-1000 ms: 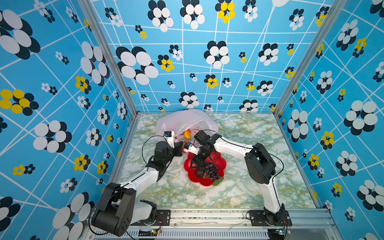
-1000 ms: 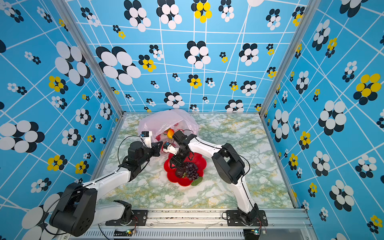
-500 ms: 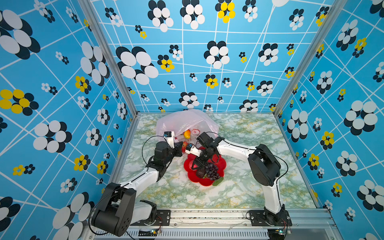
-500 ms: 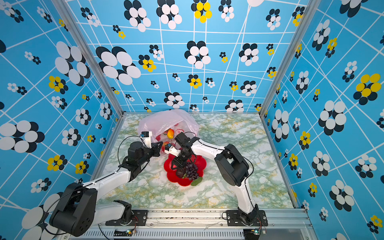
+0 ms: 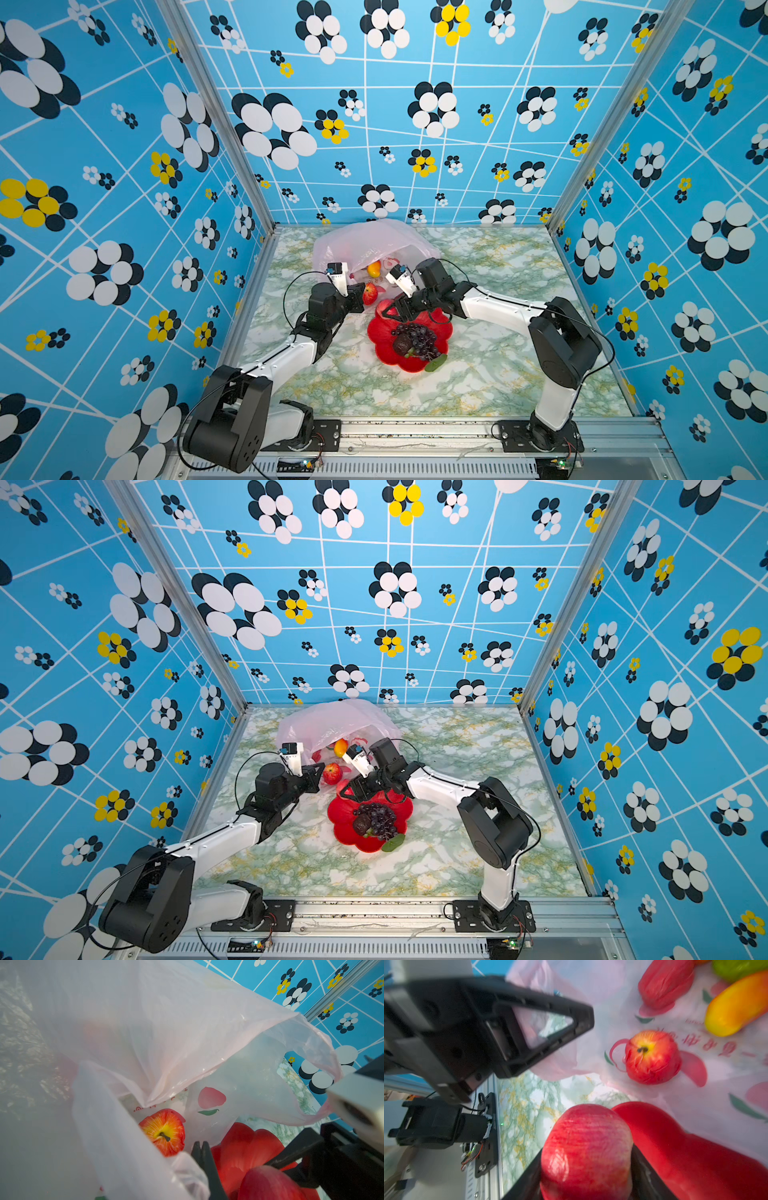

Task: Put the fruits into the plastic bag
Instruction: 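Lift the pink apple and carry it with the right gripper to the bag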

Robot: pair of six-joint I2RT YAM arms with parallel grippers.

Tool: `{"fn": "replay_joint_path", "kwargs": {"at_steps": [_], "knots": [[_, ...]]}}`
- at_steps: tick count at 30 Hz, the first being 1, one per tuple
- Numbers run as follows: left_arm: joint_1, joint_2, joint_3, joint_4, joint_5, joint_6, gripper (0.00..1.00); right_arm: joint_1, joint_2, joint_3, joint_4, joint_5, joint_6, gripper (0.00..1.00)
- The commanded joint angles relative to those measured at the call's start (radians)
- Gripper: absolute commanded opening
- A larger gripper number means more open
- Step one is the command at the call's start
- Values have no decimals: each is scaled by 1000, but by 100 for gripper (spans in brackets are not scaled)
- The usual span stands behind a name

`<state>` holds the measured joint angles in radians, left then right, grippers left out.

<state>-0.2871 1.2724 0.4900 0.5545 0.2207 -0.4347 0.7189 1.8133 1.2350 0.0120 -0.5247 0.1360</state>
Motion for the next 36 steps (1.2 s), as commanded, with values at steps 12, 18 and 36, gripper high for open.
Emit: {"fn": "replay_joint_path", "kwargs": {"at_steps": [12, 18, 36], "knots": [[10, -21, -34, 50, 6, -13, 0, -37, 158, 201, 74, 537, -46, 50], [15, -13, -28, 48, 10, -15, 0, -66, 248, 271, 75, 538, 65, 50], [29, 1, -28, 59, 27, -30, 0, -105, 466, 536, 73, 417, 276, 64]]}}
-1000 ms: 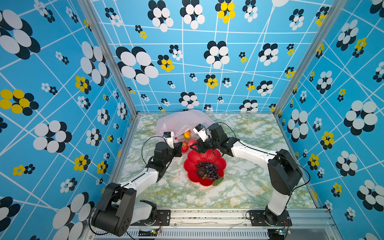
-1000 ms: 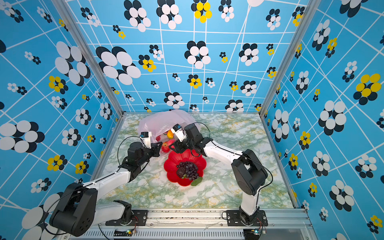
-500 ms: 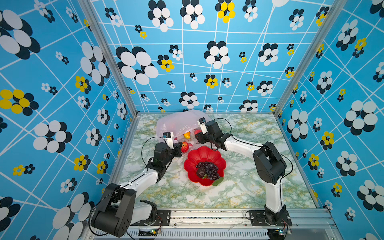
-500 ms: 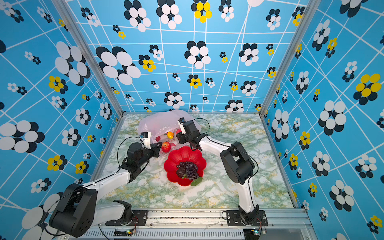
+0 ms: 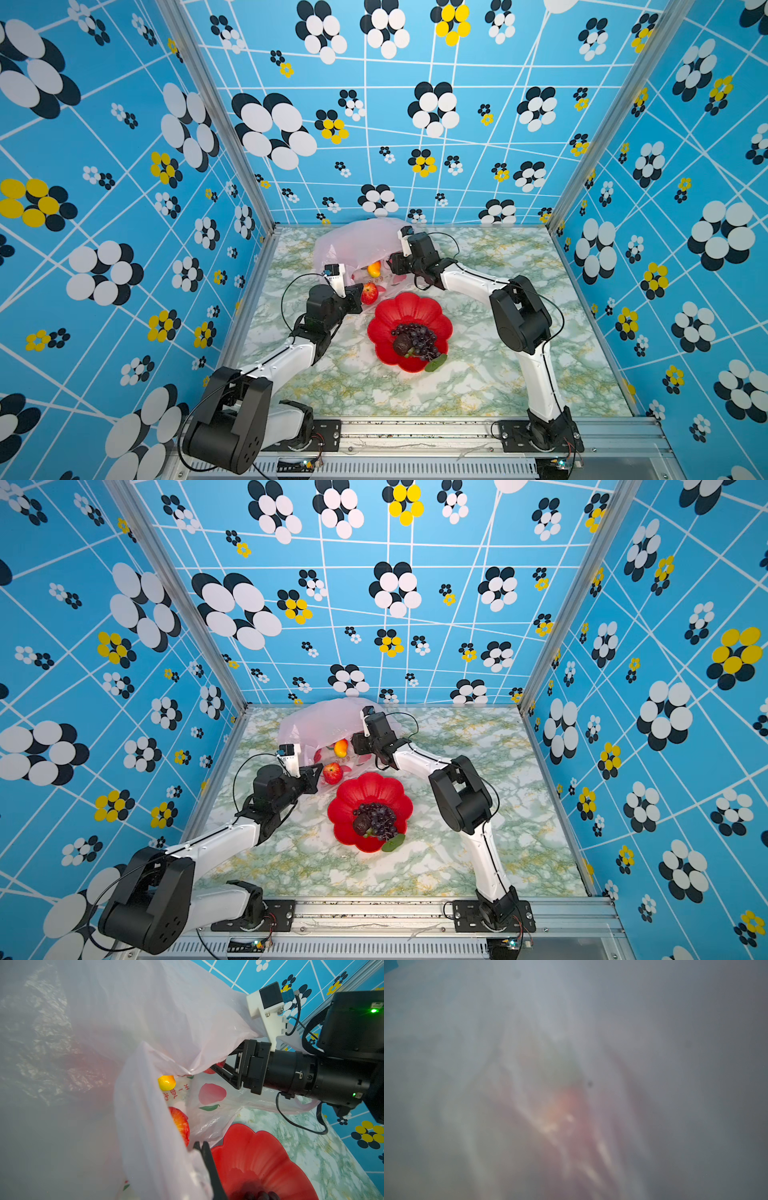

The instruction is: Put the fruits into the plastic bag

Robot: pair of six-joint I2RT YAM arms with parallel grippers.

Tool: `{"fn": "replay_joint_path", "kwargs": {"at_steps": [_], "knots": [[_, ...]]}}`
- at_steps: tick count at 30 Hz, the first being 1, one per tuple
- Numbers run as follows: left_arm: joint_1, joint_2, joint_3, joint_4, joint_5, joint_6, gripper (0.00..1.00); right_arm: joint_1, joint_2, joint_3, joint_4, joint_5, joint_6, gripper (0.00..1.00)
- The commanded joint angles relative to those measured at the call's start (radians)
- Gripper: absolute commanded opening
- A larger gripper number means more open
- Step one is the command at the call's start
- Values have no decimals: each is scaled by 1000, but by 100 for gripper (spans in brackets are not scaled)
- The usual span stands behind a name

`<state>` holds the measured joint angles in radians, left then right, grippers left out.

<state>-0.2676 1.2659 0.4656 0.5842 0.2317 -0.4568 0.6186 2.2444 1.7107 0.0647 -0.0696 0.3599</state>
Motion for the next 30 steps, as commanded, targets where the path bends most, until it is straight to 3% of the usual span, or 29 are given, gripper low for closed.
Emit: {"fn": "replay_joint_path", "kwargs": {"at_steps": [1, 4, 14, 30], "knots": [[11, 8, -4, 29, 16, -9, 0, -5, 42, 73, 23, -42, 61, 69], [11, 8, -5, 31, 17, -10, 0, -7, 37, 81, 49, -42, 83, 99], [13, 2, -12, 35, 11, -11, 0, -7, -161, -101, 135, -45, 104, 99], [10, 6, -21, 42, -2, -42, 0, -7, -432, -307, 116, -187, 124, 100]]}}
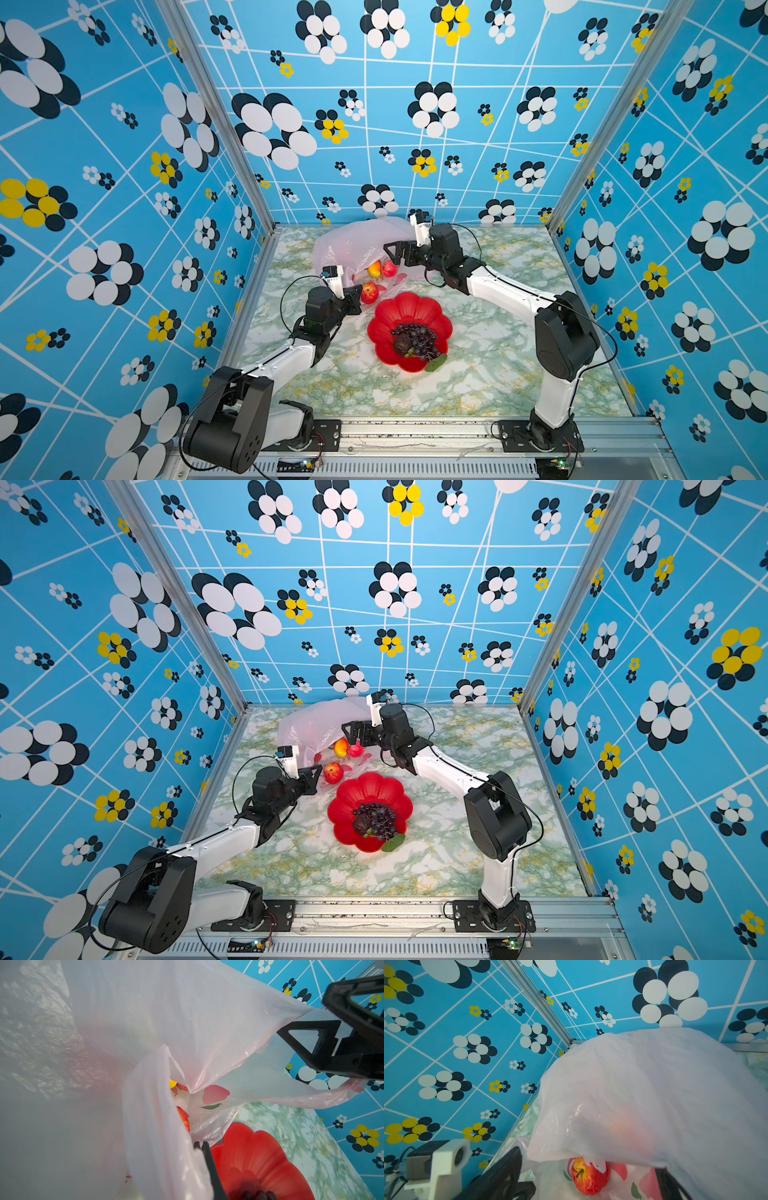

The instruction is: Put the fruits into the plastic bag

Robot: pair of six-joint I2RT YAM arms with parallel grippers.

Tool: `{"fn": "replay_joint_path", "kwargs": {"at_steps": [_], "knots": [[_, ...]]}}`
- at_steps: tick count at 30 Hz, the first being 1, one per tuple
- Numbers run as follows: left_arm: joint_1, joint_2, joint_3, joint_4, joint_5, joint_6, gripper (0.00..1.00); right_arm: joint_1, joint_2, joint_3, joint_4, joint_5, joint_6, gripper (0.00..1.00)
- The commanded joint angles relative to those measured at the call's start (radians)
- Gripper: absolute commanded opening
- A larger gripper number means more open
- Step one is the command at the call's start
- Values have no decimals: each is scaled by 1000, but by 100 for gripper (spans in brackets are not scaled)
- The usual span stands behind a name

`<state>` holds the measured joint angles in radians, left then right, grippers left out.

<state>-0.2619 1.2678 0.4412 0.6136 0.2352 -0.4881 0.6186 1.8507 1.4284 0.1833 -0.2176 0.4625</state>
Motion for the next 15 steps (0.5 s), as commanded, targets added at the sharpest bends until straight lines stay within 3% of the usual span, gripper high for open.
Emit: {"fn": "replay_joint_path", "kwargs": {"at_steps": [1, 11, 15], "knots": [[4, 5, 5, 11, -4, -10, 0, -7, -53, -36, -5, -48, 34, 99], [3, -16, -6, 8, -15, -5, 0, -7, -200, -133, -3, -113, 164, 100], [-2, -34, 25, -71, -17, 12, 0, -7, -243, -145, -63, -143, 195, 100]]}}
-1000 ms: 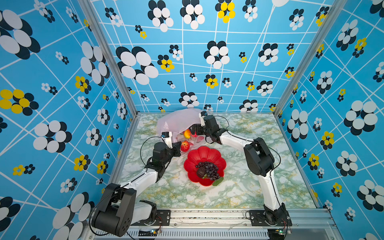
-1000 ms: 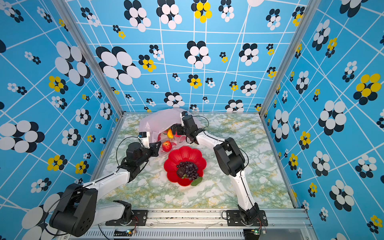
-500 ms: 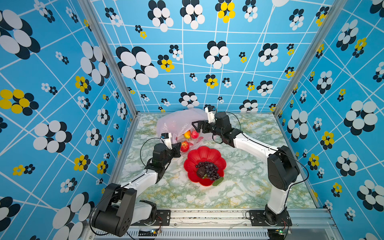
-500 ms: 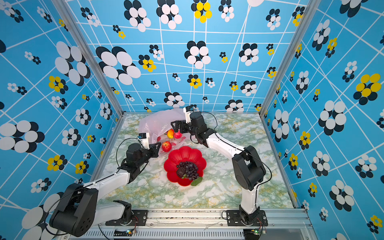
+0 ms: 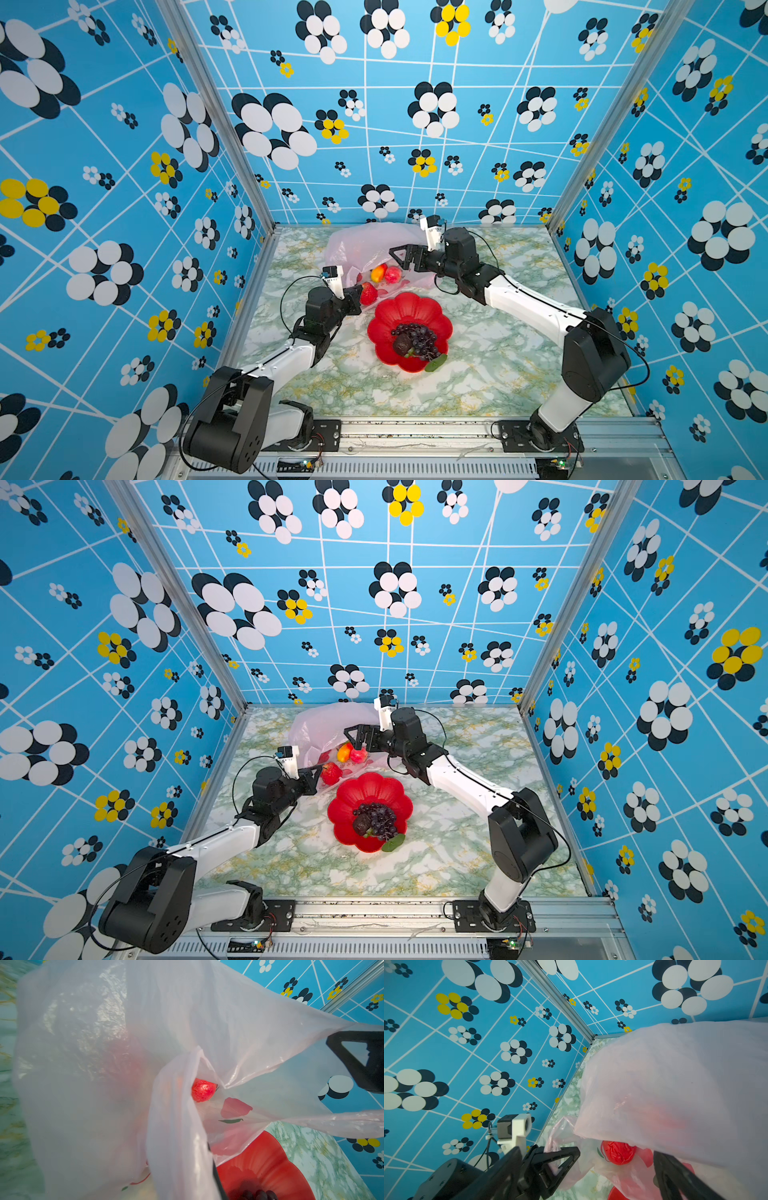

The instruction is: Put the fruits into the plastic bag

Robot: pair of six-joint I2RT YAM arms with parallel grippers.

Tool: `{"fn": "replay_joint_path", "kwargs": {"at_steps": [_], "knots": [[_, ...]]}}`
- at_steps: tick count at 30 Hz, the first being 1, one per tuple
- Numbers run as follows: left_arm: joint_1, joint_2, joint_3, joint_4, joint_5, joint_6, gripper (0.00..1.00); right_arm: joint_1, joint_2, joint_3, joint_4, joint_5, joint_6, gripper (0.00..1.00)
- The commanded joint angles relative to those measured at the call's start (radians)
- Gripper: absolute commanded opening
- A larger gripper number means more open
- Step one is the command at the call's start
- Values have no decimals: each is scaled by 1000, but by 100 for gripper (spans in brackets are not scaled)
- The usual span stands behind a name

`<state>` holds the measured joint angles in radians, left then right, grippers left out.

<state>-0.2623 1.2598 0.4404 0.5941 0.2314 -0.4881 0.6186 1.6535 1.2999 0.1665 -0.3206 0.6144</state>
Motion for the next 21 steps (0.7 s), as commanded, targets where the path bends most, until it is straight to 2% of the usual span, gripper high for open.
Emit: {"fn": "replay_joint_path", "kwargs": {"at_steps": [1, 10, 13, 15, 17, 19, 21], "knots": [[-1, -29, 36, -75, -13, 18, 0, -7, -52, -16, -69, -50, 51, 99], [-10, -30, 55, -110, -12, 36, 0, -10, -76, -53, -183, -125, 39, 99], [-19, -25, 62, -114, -12, 45, 0, -14, -55, -62, -163, -146, 20, 99], [-25, -26, 62, -115, -15, 51, 0, -19, -20, -70, -78, -210, 50, 99], [-27, -23, 62, -116, -14, 51, 0, -19, 49, -57, 68, -343, 133, 100], [-27, -20, 62, -116, -14, 50, 0, -4, 124, -43, 288, -469, 286, 100], [-25, -17, 64, -116, -12, 49, 0, 28, 188, -31, 589, -544, 446, 100]]}}
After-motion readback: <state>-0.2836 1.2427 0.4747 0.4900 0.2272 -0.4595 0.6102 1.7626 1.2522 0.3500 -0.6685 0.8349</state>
